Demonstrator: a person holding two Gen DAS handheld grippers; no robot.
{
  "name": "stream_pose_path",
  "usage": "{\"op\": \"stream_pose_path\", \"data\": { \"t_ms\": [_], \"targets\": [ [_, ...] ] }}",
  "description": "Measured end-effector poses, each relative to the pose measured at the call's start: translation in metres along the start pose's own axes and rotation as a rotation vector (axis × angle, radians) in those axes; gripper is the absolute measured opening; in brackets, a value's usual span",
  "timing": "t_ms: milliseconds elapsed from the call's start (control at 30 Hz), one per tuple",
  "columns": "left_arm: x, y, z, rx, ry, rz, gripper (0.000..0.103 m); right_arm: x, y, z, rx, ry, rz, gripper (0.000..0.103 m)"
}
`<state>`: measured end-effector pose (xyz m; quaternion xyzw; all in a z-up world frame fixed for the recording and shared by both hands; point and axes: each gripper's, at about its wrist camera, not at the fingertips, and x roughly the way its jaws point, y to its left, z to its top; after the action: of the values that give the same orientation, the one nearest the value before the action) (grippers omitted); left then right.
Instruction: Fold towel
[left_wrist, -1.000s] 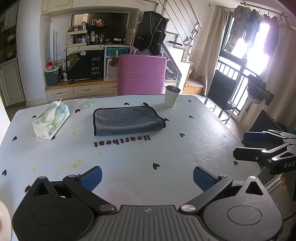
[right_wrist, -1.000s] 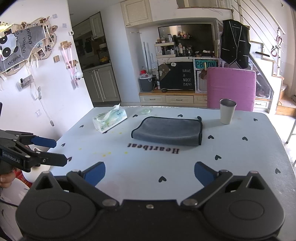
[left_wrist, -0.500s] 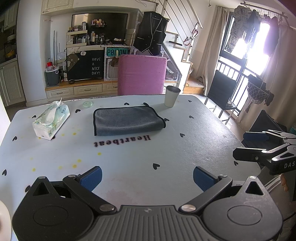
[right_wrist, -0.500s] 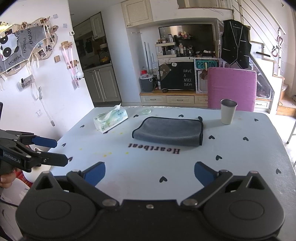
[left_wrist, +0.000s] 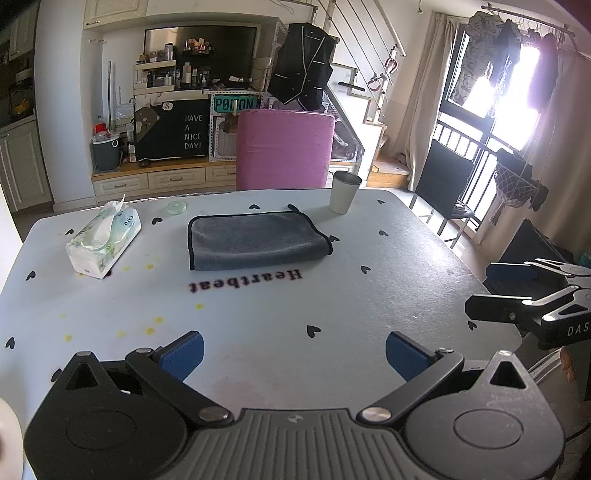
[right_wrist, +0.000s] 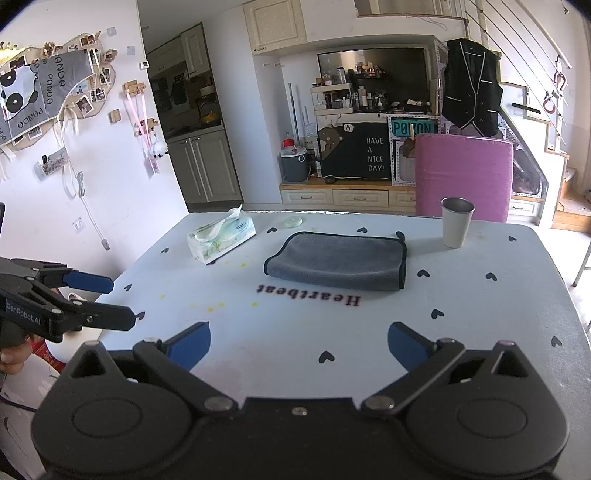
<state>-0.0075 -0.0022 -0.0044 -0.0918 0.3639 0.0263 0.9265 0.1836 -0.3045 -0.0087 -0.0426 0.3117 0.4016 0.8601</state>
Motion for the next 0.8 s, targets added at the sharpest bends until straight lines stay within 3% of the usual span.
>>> {"op": "stream_pose_path", "data": {
  "t_ms": [800],
  "targets": [
    [-0.0001, 0.001, -0.0001, 0.0, -0.001, 0.001, 0.103, 0.0005, 0.0014, 0.0002, -0.001, 0.001, 0.002, 0.102]
  ]
}}
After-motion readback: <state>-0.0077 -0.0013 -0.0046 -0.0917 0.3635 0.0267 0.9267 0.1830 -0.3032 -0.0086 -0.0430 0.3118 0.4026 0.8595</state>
